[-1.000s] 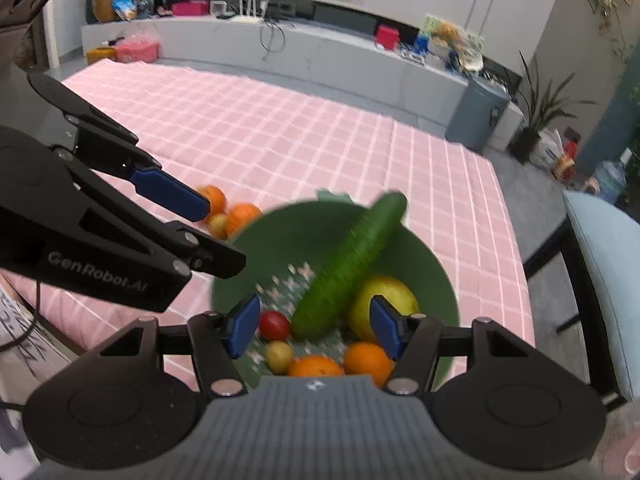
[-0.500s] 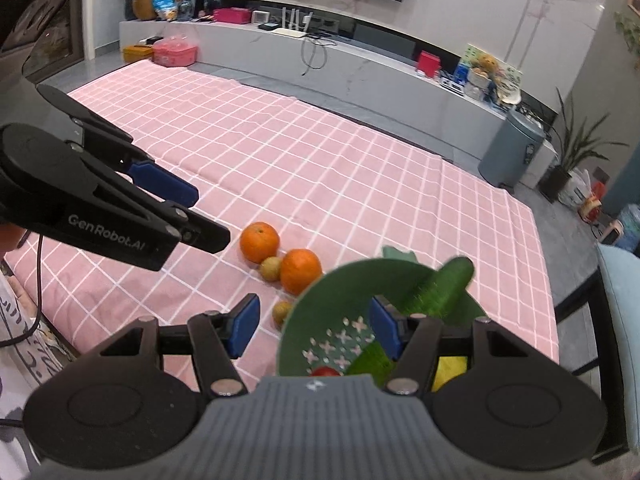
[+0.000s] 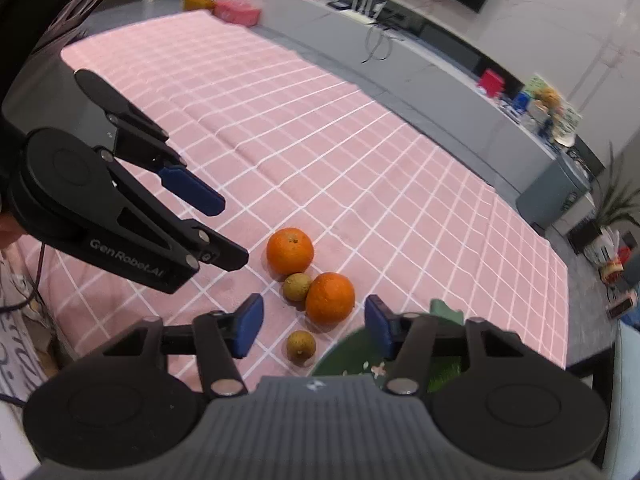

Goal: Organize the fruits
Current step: 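Grasp an orange from the pile with the right tool while the left tool grasps another orange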

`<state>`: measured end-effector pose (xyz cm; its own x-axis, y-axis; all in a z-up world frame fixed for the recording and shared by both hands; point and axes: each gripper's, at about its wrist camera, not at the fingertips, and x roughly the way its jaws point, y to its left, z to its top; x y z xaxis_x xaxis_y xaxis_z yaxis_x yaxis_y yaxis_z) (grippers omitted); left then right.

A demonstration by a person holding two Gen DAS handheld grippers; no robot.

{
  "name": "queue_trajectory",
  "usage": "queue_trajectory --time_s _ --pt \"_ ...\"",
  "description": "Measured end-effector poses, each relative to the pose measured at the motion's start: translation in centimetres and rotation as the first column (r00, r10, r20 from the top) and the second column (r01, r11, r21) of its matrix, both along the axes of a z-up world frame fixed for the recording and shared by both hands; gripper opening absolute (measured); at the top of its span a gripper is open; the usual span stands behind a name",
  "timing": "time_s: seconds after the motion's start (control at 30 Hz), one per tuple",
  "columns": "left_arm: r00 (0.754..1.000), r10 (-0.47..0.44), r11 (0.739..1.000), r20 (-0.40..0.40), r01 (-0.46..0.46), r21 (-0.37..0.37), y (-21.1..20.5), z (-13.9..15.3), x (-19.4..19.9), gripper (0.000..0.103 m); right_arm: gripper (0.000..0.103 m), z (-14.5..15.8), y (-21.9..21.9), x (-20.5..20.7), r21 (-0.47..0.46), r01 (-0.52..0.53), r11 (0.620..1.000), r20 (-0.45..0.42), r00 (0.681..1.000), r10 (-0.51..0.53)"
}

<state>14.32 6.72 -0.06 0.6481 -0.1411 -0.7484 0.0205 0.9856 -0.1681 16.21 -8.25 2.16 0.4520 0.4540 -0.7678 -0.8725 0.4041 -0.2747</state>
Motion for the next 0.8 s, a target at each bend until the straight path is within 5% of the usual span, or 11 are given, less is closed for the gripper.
queue_trajectory --time_s 0.53,0.8 --pt "0.999 -0.018 0.997 -0.038 0.015 -0.077 1.8 -3.8 3.9 0.055 0.044 -4.7 4.4 4.6 -0.244 -0.151 0.958 -0.033 0.989 0.147" --pt "0.999 -0.017 0.991 -0.052 0.010 -0.130 2.2 -4.6 5.1 0.055 0.044 -5.8 5.1 5.1 -0.269 -0.171 0.948 -0.047 0.985 0.165"
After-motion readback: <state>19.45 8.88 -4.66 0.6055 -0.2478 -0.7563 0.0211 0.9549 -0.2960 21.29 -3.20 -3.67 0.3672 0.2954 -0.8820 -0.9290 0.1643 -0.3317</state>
